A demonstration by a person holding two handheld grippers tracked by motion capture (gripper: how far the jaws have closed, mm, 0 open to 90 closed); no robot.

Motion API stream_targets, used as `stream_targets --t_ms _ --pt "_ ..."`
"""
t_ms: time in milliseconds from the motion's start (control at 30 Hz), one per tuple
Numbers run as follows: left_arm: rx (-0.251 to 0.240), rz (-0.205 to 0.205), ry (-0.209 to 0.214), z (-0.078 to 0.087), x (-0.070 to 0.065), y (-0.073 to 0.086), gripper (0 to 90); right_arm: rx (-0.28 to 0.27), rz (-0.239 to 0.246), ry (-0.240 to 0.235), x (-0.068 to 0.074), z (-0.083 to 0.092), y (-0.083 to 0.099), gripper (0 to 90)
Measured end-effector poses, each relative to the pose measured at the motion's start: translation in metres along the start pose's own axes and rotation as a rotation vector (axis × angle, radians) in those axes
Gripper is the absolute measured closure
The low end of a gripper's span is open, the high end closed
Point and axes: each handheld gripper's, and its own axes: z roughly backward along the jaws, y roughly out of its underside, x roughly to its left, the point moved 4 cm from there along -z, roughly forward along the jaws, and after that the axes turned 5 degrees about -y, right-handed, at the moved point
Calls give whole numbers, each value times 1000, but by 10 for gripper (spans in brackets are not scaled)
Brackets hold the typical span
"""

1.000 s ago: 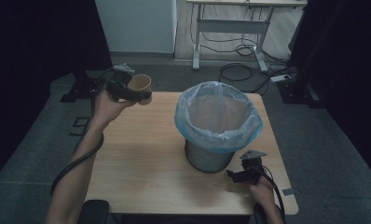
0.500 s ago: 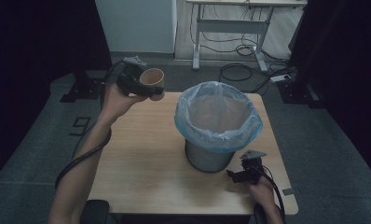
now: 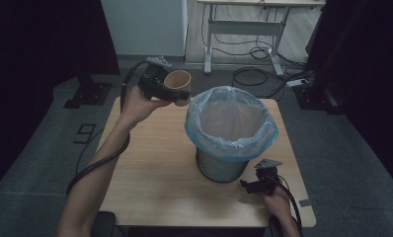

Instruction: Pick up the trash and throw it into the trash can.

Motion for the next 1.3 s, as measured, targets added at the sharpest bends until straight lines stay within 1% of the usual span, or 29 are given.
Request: stream_targets --t_ms 33,133,167,200,233,300,400,433,533,567,633,700,733,767,800,833,900,933,1000,1033,1067,1100,1133,1267,1300 --pt "0 0 0 0 0 0 282 0 -1 0 0 0 0 0" --pt "-3 -22 18 -6 -11 -9 283 0 -2 1 1 0 0 0" --pt "-4 -28 23 -8 -14 -11 283 0 -2 1 1 0 0 0" --pt "-4 -28 23 -8 -14 -11 282 0 -2 1 1 0 0 0" --pt "-7 -33 32 -11 -19 -14 282 0 -1 0 1 0 0 0" --pt "-7 -39 44 -15 -23 -16 282 0 0 -1 1 0 0 0" --pt "-6 -60 67 -25 -35 -22 282 -1 1 -3 1 0 0 0" --pt "-6 -60 67 -25 -35 -22 282 -1 1 -3 1 0 0 0" --pt "-5 -75 96 -35 -46 -26 282 -1 1 -3 1 0 0 0" --pt "-5 -75 96 -35 -46 -26 282 -1 1 -3 1 0 0 0" --pt "-6 -82 108 -41 -52 -28 281 0 1 -3 1 0 0 0" --pt "0 -97 125 -49 -59 -30 282 0 1 -2 2 0 0 0" --pt "0 -97 125 -49 -59 -30 281 -1 1 -2 2 0 0 0" --pt "7 -104 133 -55 -64 -31 281 -1 2 -2 2 0 0 0" --pt "7 -104 133 -55 -64 -31 281 -1 2 -2 2 0 0 0" --pt "14 -114 141 -61 -69 -31 281 -1 2 -3 2 0 0 0" --pt "24 -121 151 -67 -74 -31 280 -1 3 -3 2 0 0 0" --pt "24 -121 151 -67 -74 -31 280 -1 3 -3 2 0 0 0" --pt "38 -130 161 -75 -80 -31 280 0 3 -3 2 0 0 0" --pt "38 -130 161 -75 -80 -31 279 0 3 -3 2 0 0 0" --pt "50 -136 167 -81 -85 -31 279 0 3 -4 2 0 0 0" --pt "50 -136 167 -81 -85 -31 279 0 3 -4 2 0 0 0" --pt "67 -151 168 -86 -89 -31 278 0 3 -4 2 0 0 0" --pt "113 -183 161 -96 -99 -30 275 0 5 -4 2 0 0 0" --pt "113 -183 161 -96 -99 -30 273 0 5 -4 2 0 0 0"
